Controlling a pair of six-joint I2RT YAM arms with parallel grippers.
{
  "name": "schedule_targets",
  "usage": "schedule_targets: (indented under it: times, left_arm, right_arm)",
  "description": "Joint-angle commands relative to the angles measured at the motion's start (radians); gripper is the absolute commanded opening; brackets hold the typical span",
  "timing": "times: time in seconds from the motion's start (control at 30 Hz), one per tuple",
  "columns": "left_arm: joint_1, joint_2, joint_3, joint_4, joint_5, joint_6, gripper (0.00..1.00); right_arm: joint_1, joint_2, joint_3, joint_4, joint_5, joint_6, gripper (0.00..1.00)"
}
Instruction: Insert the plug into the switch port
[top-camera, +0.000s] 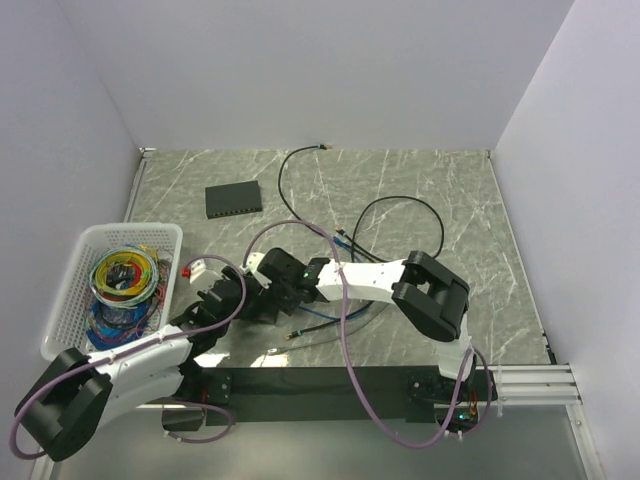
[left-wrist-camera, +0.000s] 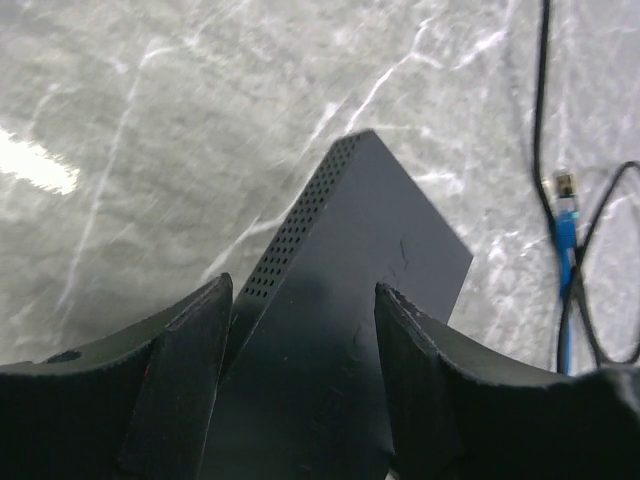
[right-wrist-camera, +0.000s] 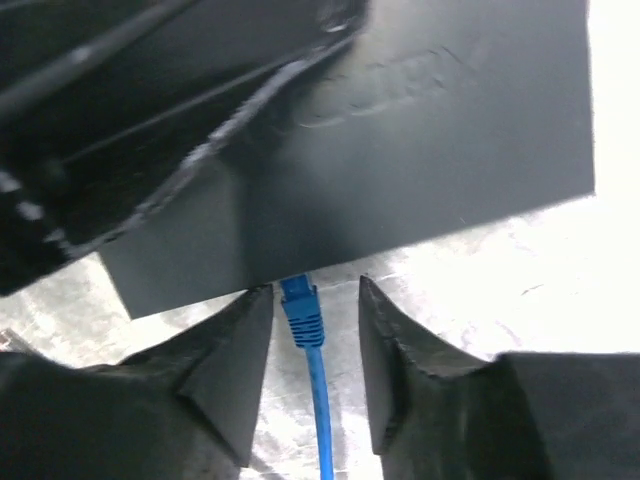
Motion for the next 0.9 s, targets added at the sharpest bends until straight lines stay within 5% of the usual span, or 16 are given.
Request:
schedule_targets:
  times: [0.0,0.13,0.5,0.67,0.87]
  left_arm:
    - [-0.065,-0.008,0.042,-0.265,0.221,-0.104,0.64]
    - [-0.065,-0.034,0.154,-0.504,0.102,-0.088,0.69]
    - [0.038,-0.062,0.341,-0.621,0.026,0.063,0.76]
    - [0.096,-0.076,0.411,-0.64,0.017,0.159,0.76]
    - [0.185,-0.105,0.481,-0.655,0.042,0.285,0.77]
  right_arm:
    - [0.011,-0.064,0.036,0.374,0.006,0.032,0.52]
    - [-0.005,-0.163,-0.051,0.353,0.007,0.041,0.59]
    - [-0.016,-0.385,-0.175,0.276,0.127,0.141,0.62]
    - [-0.134,-0.362,-0.13,0.209,0.116,0.172,0.62]
    - [-0.295,-0.18,0.114,0.088,0.067,0.182,0.62]
